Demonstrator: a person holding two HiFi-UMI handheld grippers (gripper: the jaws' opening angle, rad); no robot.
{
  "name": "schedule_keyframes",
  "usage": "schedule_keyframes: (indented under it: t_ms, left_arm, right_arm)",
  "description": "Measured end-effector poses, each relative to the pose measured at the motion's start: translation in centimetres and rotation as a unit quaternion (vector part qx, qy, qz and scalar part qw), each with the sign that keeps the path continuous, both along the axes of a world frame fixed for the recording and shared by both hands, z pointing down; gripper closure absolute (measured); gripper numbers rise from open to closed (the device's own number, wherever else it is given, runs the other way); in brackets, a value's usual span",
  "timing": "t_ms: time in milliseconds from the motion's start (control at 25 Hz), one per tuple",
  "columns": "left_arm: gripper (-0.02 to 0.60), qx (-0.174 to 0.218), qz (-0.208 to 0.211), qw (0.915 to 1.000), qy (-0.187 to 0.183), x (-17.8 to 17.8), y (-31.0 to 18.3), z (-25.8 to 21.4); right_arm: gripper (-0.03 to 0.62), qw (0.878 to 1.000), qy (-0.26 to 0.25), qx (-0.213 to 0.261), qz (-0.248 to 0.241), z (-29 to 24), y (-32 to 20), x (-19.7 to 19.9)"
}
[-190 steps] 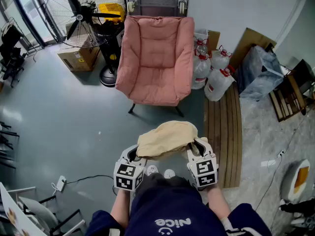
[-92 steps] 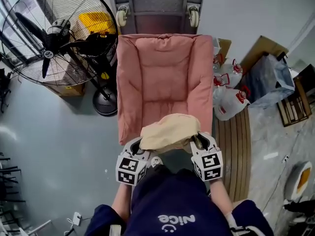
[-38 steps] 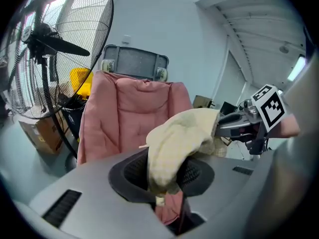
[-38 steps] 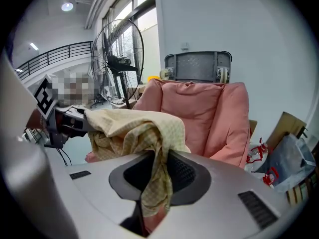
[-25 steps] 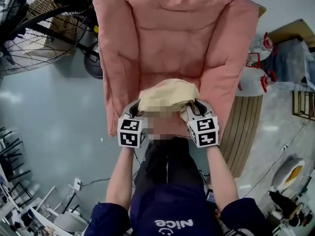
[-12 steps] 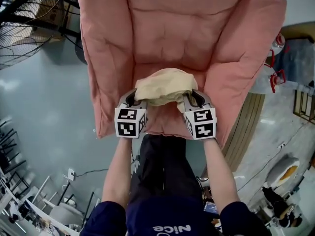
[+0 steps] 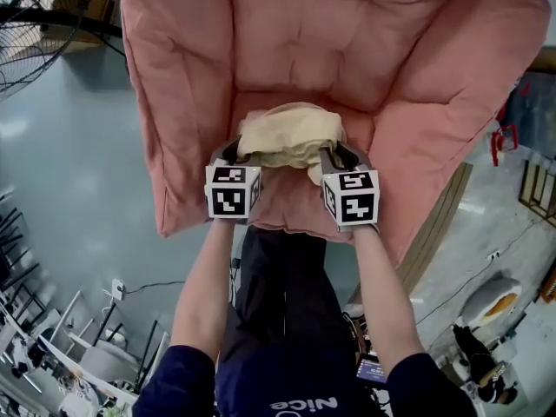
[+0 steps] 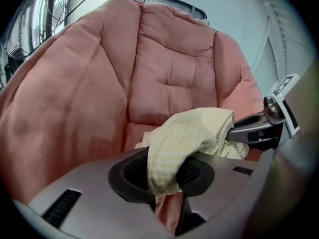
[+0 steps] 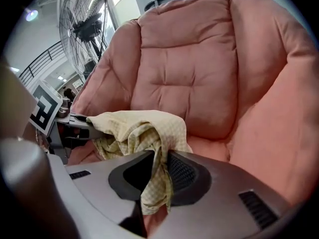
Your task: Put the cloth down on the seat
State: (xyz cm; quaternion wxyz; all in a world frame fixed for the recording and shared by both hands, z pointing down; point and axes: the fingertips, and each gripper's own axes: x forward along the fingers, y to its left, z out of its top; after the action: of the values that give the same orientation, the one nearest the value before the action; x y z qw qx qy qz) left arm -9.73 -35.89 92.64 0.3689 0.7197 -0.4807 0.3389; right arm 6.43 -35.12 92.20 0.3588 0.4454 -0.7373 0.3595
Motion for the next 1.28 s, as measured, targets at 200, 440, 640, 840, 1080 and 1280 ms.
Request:
schedule_keyframes:
  t_ms: [200, 440, 640, 840, 1080, 1280]
  left_arm:
    - [0.466, -0.013, -0.013, 0.9998, 0.010, 0.1, 0.0, 1.4]
    - [0.451, -0.007, -0.018, 0.9998, 0.004, -0.1, 0.1, 1.3]
    - [0.366, -0.034, -0.028, 0.9990, -0.007, -1.1, 0.9, 0.8]
    - [0.295, -0.056, -0.056, 0.9969, 0.001, -1.7, 2.9, -1.5]
    - [0.280, -0.050, -0.046, 0.9976, 0.014, -1.7, 4.3, -6.0]
    - [0.275, -0.008, -0.048, 0.9978, 0.044, -1.4, 4.5, -12.9]
  right_arm:
    - [0.496, 0.999, -0.009, -0.046, 0.011, 2.5, 0.5, -0.1]
    - [0.496, 0.997, -0.026, -0.053, 0.045, 2.4, 0.1, -0.2]
    - [0.377, 0.994, -0.038, -0.078, 0.060, 1.5, 0.8, -0.7]
    - [0.367, 0.993, -0.025, -0.083, 0.080, -1.4, 2.4, 0.3]
    - [0.368, 0.992, -0.048, -0.047, 0.104, -7.2, 3.0, 0.7]
    - [0.368, 0.993, -0.050, -0.007, 0.102, -13.4, 4.3, 0.2]
